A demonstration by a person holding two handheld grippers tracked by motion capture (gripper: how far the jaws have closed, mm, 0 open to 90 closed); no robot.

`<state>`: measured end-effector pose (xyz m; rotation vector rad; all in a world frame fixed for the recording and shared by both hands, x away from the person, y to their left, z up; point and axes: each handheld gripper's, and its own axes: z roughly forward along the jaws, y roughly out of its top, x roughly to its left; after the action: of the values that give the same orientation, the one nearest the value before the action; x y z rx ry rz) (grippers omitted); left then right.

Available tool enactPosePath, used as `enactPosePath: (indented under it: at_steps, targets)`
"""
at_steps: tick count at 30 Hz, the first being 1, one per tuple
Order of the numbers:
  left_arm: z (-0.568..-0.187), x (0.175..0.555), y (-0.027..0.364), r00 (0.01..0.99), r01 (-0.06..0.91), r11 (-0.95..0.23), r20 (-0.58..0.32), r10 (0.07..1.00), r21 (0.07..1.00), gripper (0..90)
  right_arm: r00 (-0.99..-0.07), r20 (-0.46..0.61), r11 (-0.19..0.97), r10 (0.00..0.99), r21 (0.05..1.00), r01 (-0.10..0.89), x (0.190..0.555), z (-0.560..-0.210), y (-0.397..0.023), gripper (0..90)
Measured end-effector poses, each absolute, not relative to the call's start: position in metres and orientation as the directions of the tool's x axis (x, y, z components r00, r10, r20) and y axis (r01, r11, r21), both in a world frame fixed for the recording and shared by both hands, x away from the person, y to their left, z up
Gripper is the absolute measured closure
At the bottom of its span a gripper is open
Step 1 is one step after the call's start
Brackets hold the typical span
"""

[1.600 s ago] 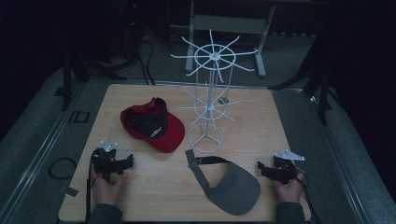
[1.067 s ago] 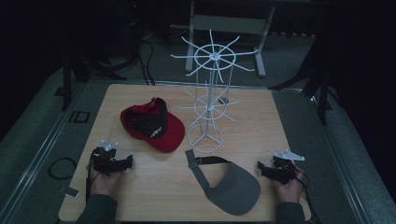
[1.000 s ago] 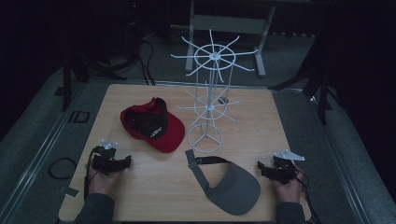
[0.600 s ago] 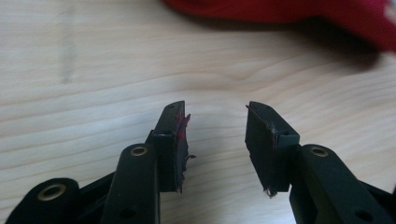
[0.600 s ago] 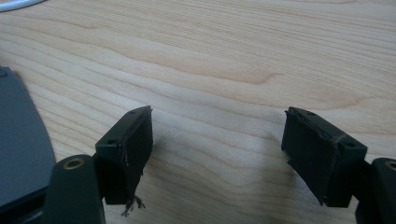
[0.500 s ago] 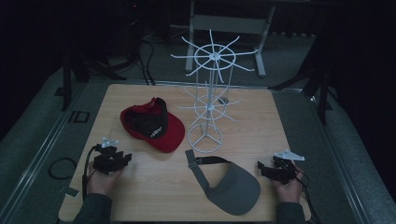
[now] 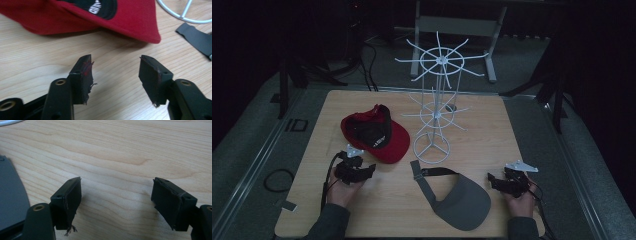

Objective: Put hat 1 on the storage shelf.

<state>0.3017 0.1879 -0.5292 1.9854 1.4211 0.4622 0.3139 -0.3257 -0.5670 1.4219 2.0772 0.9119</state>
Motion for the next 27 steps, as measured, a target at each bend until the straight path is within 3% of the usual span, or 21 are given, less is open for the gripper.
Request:
enactPosePath:
  at_steps: [11, 14, 23, 27]
  targets:
    - [-0.535, 0.316, 0.165, 0.334, 0.723, -0.14, -0.165, 0.928, 0.677, 33.5, -0.359, -0.003, 0.245, 0.933, 0.739, 0.628, 0.314, -0.567, -0.326, 24.1]
    - [-0.538, 0.326, 0.161, 0.298, 0.746, -0.058, -0.256, 0.92, 0.663, 31.5, -0.36, -0.004, 0.245, 0.933, 0.739, 0.628, 0.314, -0.567, -0.326, 24.0]
    - [-0.541, 0.334, 0.164, 0.261, 0.77, -0.008, -0.304, 0.916, 0.637, 49.4, -0.362, -0.004, 0.247, 0.932, 0.738, 0.628, 0.314, -0.567, -0.326, 23.7]
    - [-0.538, 0.332, 0.174, 0.242, 0.765, -0.001, -0.286, 0.927, 0.644, 55.4, -0.362, -0.003, 0.247, 0.932, 0.738, 0.628, 0.314, -0.567, -0.326, 23.3]
